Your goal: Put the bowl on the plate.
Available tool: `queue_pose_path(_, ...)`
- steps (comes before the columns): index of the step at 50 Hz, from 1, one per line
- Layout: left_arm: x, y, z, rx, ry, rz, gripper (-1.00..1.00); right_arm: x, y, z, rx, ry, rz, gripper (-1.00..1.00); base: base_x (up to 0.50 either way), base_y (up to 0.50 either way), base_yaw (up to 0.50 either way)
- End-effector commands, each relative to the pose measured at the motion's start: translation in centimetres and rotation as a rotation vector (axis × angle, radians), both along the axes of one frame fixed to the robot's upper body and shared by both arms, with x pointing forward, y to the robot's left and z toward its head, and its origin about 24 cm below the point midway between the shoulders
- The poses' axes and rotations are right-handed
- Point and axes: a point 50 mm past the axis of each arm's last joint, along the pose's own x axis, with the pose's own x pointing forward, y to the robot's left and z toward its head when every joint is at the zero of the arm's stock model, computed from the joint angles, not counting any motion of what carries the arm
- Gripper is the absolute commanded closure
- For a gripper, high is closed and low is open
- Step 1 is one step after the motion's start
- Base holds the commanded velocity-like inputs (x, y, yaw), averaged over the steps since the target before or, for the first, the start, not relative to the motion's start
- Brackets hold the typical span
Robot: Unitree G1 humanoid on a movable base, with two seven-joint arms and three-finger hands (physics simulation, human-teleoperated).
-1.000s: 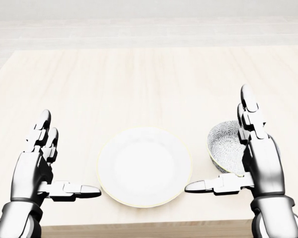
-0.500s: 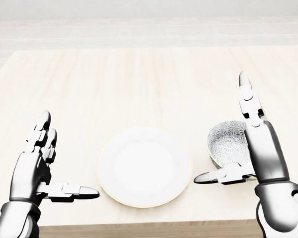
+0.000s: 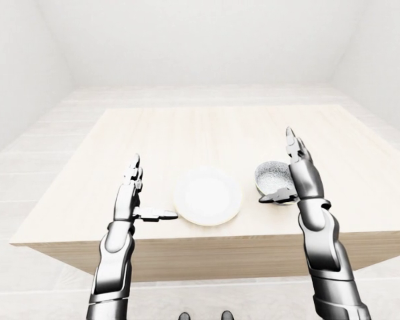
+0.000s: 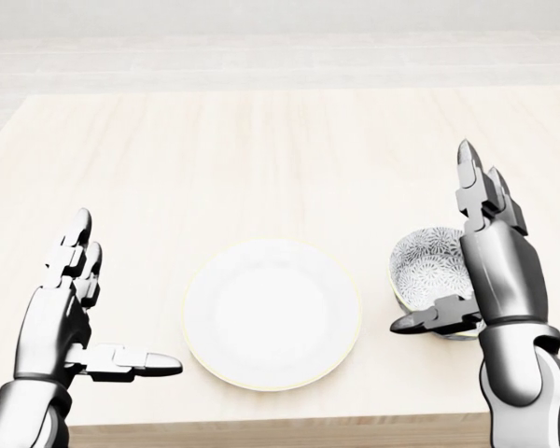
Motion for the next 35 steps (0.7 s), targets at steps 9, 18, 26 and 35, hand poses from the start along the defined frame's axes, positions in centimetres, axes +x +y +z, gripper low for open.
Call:
queue_pose_path(9, 0.1, -0.2, 0.3, 0.015, -0.009, -0.003, -1.00, 0.3, -0.3, -1.9, -0.162, 0.093, -0.047, -1.00, 0.00, 0.00, 0.00)
queue_pose_path(18, 0.3, -0.2, 0.7, 0.008, -0.009, -0.001, -1.00, 0.1, 0.0, -2.9, -0.246, 0.134, -0.065, -1.00, 0.00, 0.00, 0.00)
queue_pose_path(26, 0.3, -0.4, 1.6, 0.000, -0.035, -0.009, -1.00, 0.1, -0.1, -3.8, -0.286, 0.179, -0.072, -1.00, 0.00, 0.00, 0.00)
queue_pose_path(35, 0.8, -0.3, 1.2, 0.001, -0.017, 0.004, -1.00, 0.1, -0.2, -3.9, -0.335, 0.189, -0.081, -1.00, 0.00, 0.00, 0.00)
